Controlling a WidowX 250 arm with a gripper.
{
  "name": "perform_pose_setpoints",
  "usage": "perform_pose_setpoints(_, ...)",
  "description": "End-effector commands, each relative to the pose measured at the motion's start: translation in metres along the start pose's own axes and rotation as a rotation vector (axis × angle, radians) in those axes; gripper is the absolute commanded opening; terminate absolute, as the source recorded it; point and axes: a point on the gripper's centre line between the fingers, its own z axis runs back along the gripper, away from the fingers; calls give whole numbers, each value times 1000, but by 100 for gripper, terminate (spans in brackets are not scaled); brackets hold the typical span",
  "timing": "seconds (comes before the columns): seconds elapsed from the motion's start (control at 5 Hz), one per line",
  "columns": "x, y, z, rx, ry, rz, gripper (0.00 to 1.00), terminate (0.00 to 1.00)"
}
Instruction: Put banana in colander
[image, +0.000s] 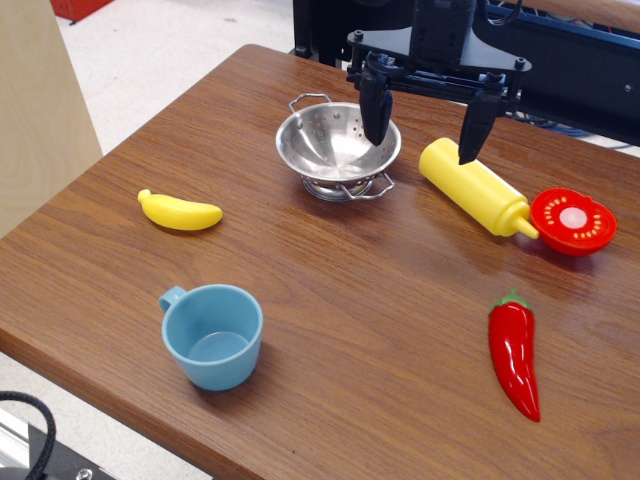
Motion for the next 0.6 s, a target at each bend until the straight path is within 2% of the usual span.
perform_pose_setpoints(0.0,0,0,0,0,0,0,100,0)
perform_pose_setpoints(0.2,0,17,0,-29,7,-249,100,0)
perform_pose_setpoints(0.4,-1,37,3,-7,0,-501,100,0)
